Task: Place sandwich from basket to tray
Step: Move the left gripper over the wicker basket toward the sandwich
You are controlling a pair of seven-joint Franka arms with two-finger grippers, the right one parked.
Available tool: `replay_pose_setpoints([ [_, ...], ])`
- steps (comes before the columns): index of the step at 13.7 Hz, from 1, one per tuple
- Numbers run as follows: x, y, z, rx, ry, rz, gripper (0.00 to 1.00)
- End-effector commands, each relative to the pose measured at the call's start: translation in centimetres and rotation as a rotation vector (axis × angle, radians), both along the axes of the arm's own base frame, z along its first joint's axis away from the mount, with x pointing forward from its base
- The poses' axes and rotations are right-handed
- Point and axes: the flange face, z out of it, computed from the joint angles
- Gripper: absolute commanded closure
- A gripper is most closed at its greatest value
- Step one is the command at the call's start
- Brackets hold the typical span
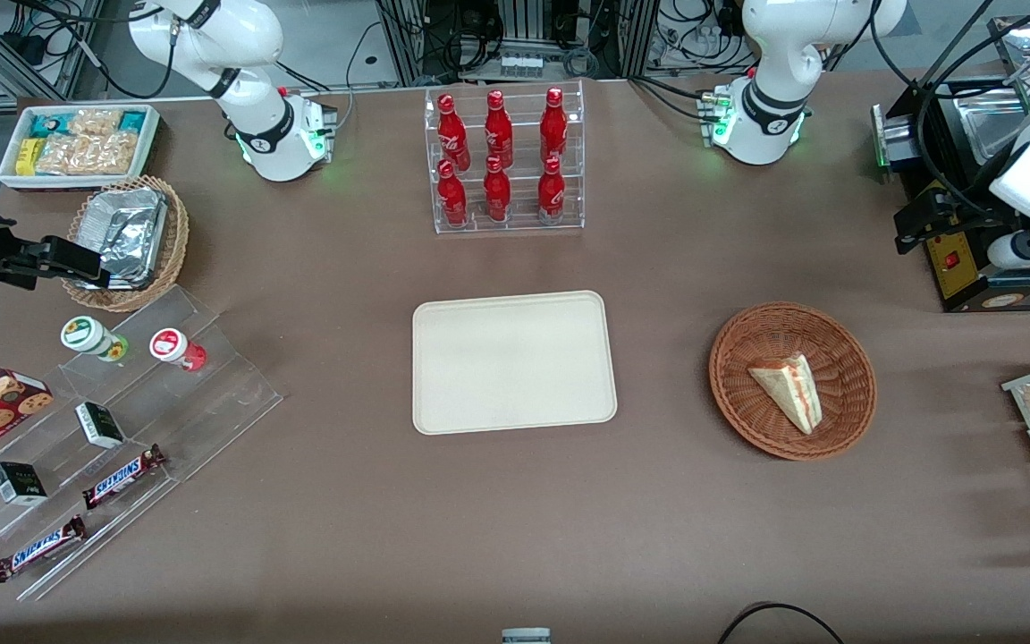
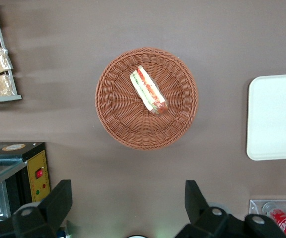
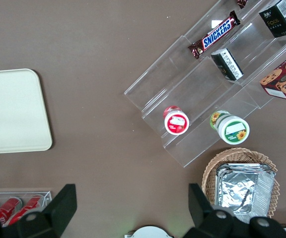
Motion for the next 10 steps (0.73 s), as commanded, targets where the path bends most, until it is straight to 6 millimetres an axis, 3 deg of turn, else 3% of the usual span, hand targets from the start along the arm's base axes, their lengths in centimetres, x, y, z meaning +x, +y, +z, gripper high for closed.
replay_pose_setpoints([
  [1,-0.2,-0.1,-0.1,-0.003,0.018,-0.030,0.00],
  [4,0.1,-0.2,-1.8,0.001,0.027,-0.031,0.00],
  [5,0.2,-0.3,-3.3,0.002,0.026,-0.031,0.00],
  [8,0.1,-0.4,-9.4,0.001,-0.017,0.013,0.00],
  [10,-0.2,-0.5,-13.6,-0.004,-0.072,0.145,0.00],
])
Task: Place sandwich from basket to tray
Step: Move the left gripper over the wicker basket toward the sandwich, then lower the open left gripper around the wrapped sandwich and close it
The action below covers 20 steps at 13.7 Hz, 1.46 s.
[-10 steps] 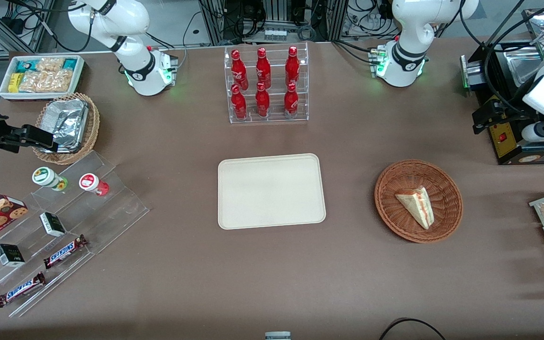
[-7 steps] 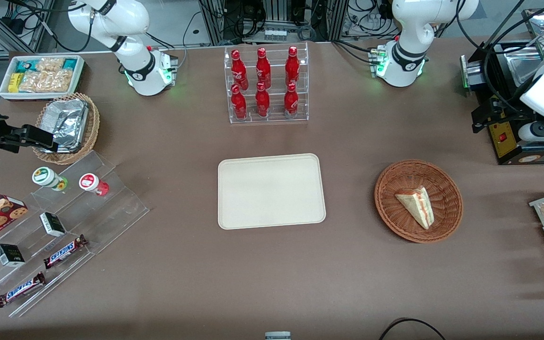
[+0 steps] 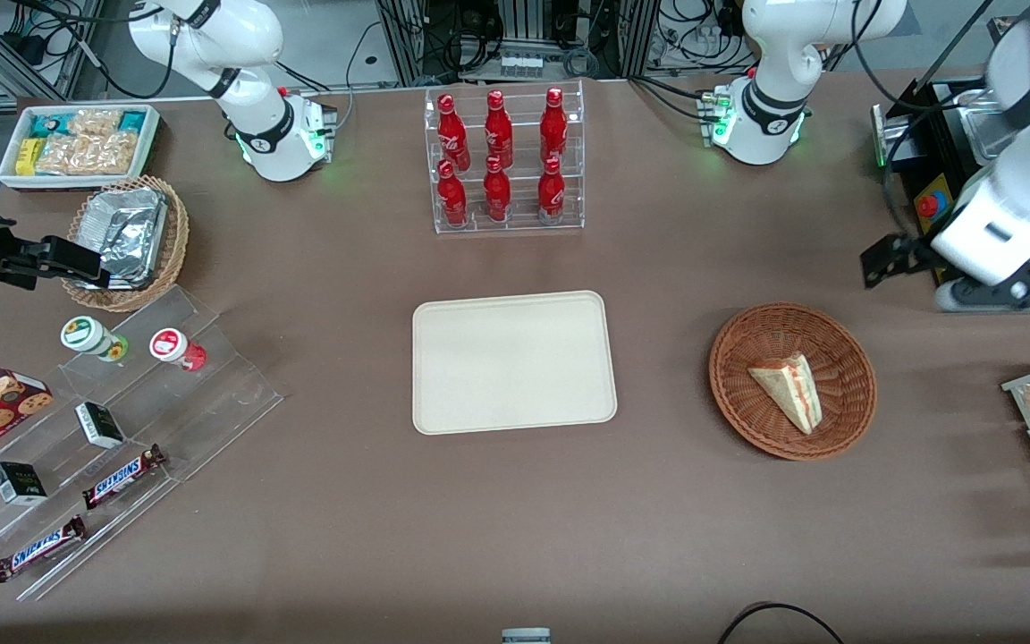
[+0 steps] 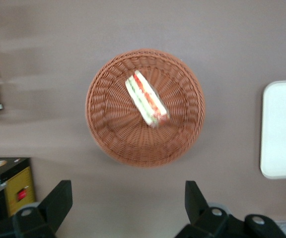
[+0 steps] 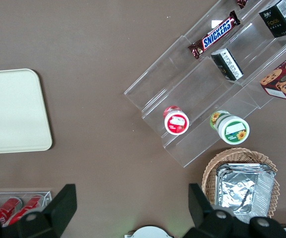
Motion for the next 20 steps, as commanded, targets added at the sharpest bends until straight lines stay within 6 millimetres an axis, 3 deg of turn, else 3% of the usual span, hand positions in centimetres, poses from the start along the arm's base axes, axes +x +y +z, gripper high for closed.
replay_pose_setpoints([
  [1,-1.8,-0.2,-4.8,-0.007,-0.062,0.155,0.00],
  [6,-1.8,-0.6,-14.5,-0.042,-0.118,0.460,0.00],
  [10,-0.5,-1.9,-19.5,-0.053,-0.116,0.540,0.00],
  [14,-0.1,-2.3,-22.9,-0.049,-0.097,0.533,0.00],
  [20,0.1,-2.2,-26.0,-0.042,-0.078,0.531,0.00],
])
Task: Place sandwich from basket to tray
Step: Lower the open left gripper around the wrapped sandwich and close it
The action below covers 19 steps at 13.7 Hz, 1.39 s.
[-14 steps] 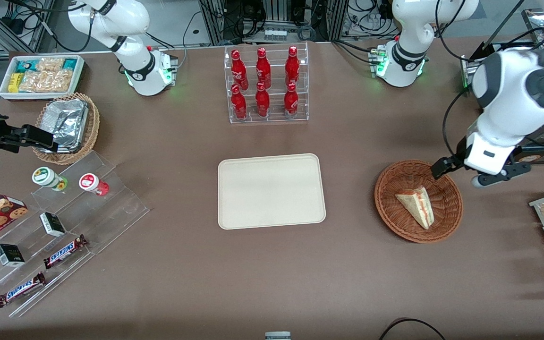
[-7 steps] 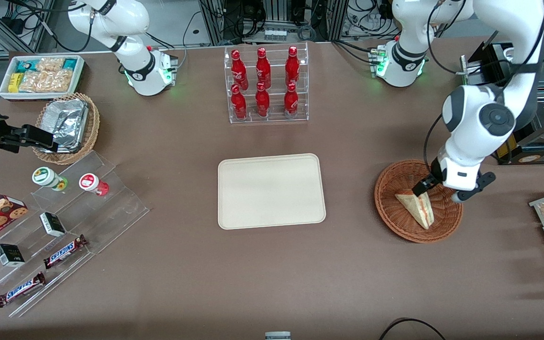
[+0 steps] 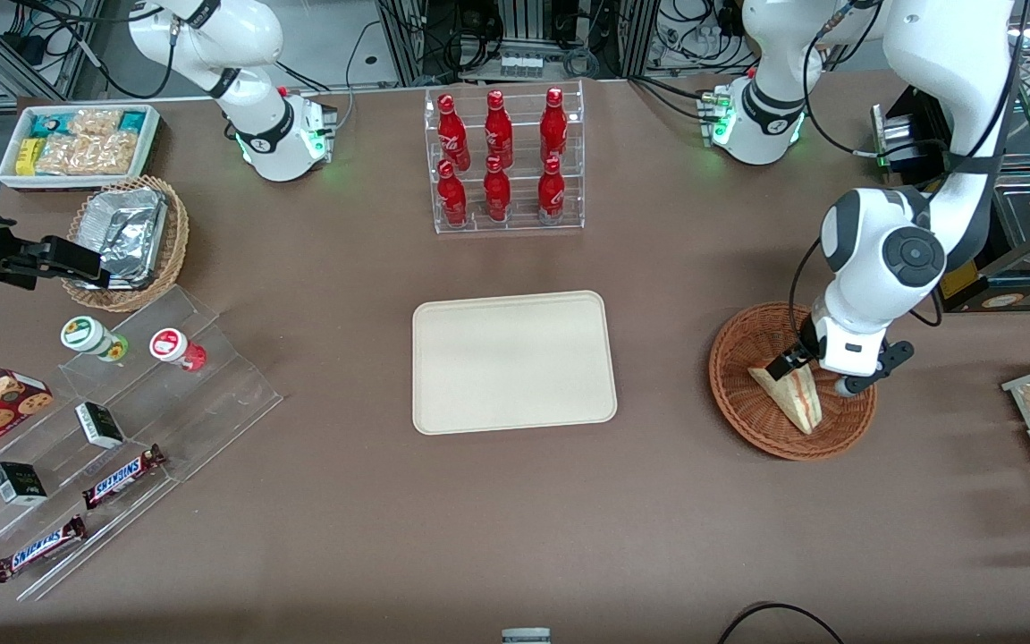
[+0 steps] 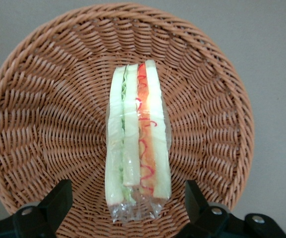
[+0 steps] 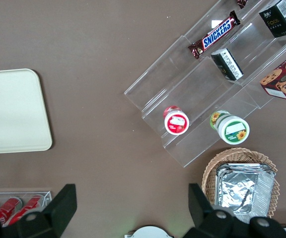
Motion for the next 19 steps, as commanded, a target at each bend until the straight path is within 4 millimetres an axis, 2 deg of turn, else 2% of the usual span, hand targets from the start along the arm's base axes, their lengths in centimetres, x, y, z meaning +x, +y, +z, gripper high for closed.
replay_pose_setpoints([
  [1,0.5,-0.4,-0.8,0.000,-0.019,0.010,0.00],
  [5,0.9,-0.4,-2.0,-0.001,-0.019,0.012,0.00],
  [8,1.4,-0.5,-2.2,0.001,-0.023,0.005,0.03],
  [9,1.4,-0.5,-2.2,0.001,-0.023,0.005,0.14],
  [10,1.4,-0.5,-2.3,0.001,-0.021,0.007,0.45],
  [11,1.4,-0.4,-2.3,0.000,-0.021,0.009,0.82],
  [12,1.5,-0.4,-2.2,0.000,-0.022,0.008,1.00],
  [16,2.0,-0.9,-0.9,0.002,-0.037,-0.006,1.00],
  [19,2.0,-1.9,3.7,0.045,-0.026,-0.062,1.00],
])
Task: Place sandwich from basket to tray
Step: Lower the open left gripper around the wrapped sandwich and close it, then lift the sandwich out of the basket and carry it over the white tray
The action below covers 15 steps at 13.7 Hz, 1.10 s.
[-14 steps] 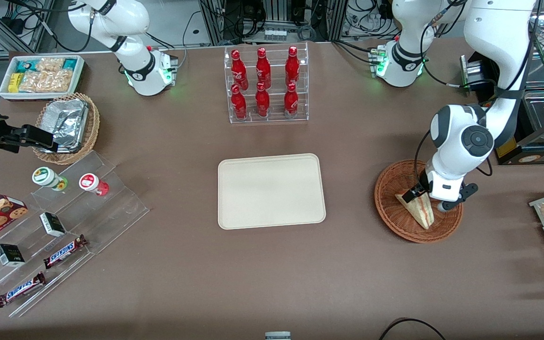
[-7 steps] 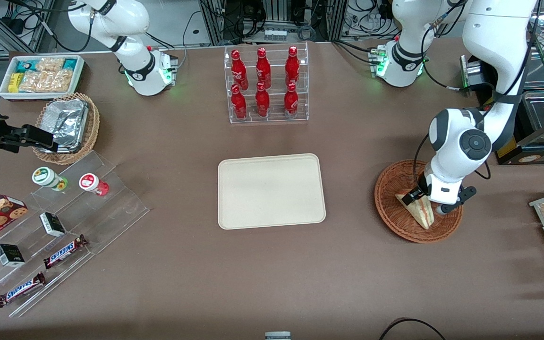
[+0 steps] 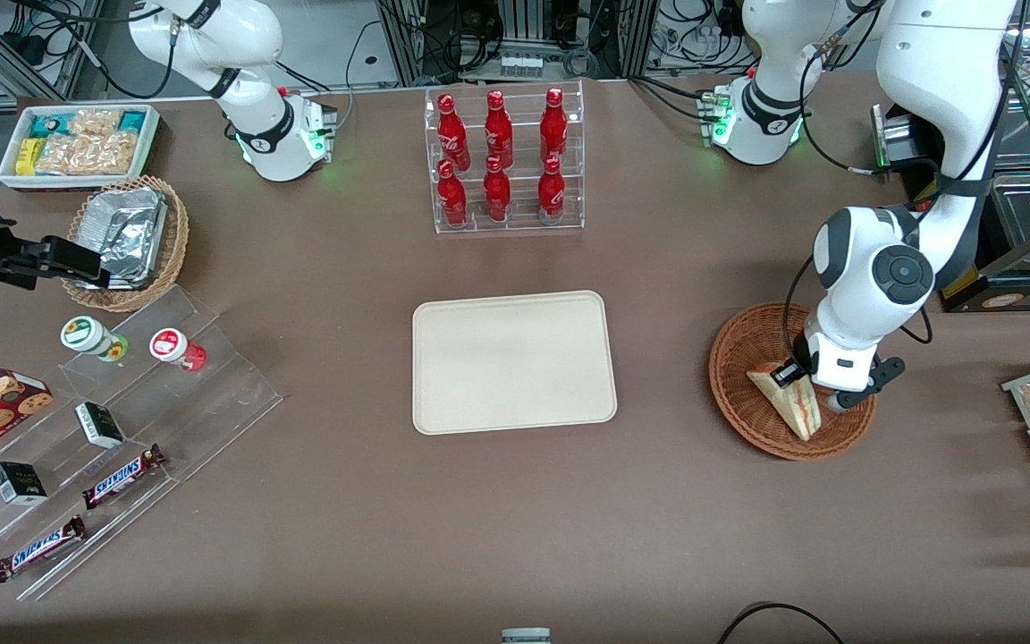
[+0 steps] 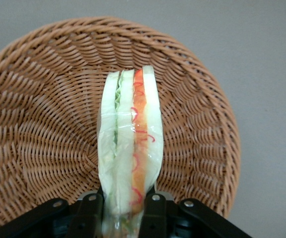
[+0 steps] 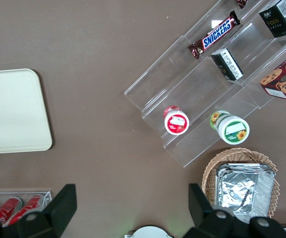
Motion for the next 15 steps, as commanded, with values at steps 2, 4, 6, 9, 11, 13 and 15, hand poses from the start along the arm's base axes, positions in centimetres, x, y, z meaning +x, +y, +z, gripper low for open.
replay_pose_setpoints([
  [2,0.0,-4.0,6.7,0.065,0.023,-0.086,1.00],
  [4,0.0,-8.2,9.8,0.082,0.060,-0.135,1.00],
  [6,-1.0,-14.8,12.4,0.100,0.085,-0.213,1.00],
  [9,-3.8,-24.9,13.3,0.089,0.061,-0.368,1.00],
  [11,-6.1,-31.5,12.0,0.085,0.052,-0.455,1.00],
  [13,-6.9,-36.6,10.3,0.069,0.043,-0.505,1.00],
  [15,-8.4,-41.6,8.5,0.036,0.048,-0.489,1.00],
])
